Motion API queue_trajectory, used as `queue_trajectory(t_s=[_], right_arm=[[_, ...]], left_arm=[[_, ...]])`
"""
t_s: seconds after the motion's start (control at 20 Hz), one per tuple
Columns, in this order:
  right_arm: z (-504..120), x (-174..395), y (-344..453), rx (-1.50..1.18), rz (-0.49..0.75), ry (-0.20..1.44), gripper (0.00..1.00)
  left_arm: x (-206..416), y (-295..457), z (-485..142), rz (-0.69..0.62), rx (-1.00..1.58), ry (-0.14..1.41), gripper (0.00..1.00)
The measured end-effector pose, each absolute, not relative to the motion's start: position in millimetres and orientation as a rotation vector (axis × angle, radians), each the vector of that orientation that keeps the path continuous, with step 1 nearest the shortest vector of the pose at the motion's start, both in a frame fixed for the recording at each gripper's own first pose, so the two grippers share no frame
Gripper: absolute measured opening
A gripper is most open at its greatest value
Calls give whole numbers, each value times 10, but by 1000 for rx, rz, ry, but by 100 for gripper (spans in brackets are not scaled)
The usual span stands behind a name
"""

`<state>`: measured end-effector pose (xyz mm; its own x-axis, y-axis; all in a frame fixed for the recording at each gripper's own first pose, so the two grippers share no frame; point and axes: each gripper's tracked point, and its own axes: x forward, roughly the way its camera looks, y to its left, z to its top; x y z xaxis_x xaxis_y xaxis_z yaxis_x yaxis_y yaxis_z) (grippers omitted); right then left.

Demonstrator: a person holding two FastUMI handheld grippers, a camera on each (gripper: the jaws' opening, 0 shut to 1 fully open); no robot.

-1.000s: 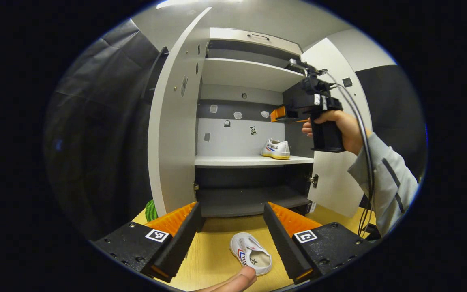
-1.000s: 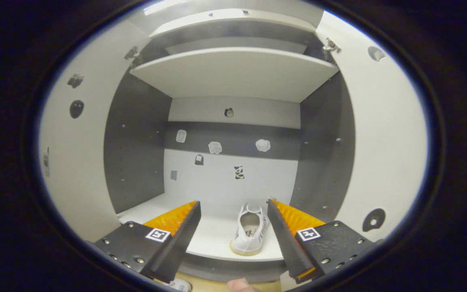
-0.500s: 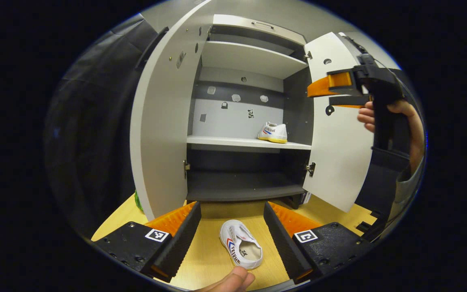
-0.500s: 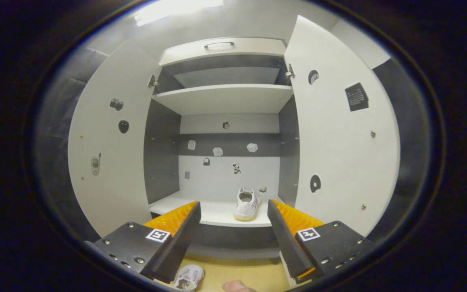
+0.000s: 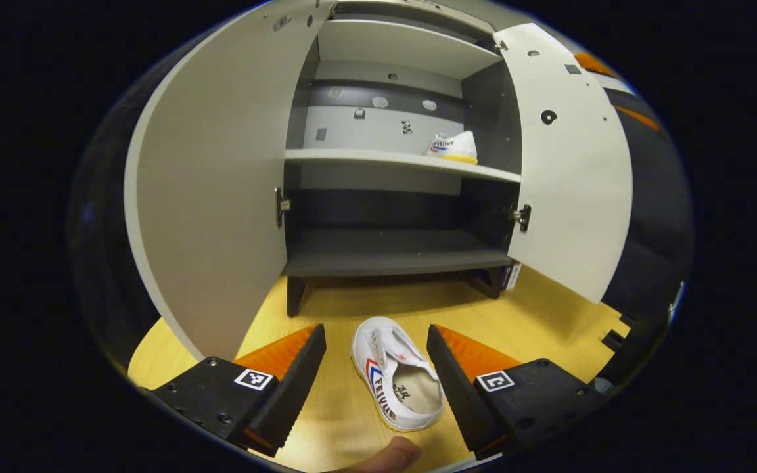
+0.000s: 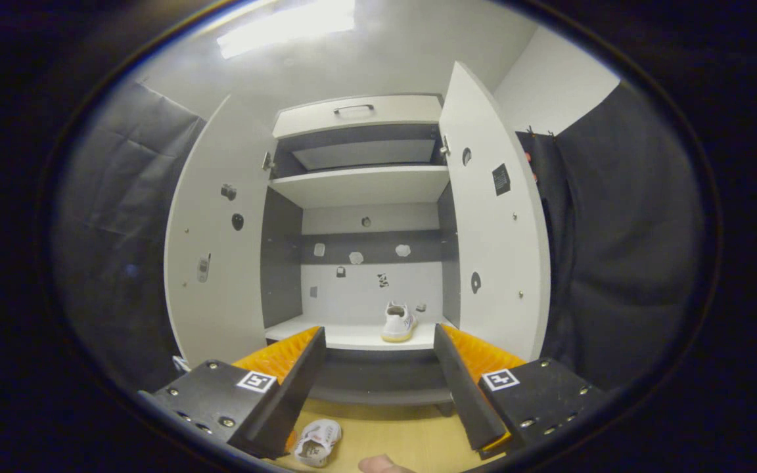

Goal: Grab one shoe with the right hand and put it into the shoe cabinet, grab the other shoe with the left hand and put it into the shoe cabinet; then close the right door with the right hand and the left door with the left hand.

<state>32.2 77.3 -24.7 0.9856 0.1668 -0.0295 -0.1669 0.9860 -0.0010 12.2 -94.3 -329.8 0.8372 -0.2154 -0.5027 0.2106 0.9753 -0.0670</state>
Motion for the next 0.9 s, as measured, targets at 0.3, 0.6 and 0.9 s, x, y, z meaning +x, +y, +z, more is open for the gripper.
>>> queue_trajectory(t_s=[0.3, 0.6, 0.9], right_arm=[[-472, 186, 667, 13, 144, 48, 98], [-666, 191, 720, -10, 164, 72, 98], [-809, 157, 718, -46, 180, 90, 98]], left_arm=[[145, -947, -4014, -225, 30, 652, 94], [194, -1030, -4354, -265, -10, 780, 86], [403, -934, -4466, -239, 55, 797, 55]])
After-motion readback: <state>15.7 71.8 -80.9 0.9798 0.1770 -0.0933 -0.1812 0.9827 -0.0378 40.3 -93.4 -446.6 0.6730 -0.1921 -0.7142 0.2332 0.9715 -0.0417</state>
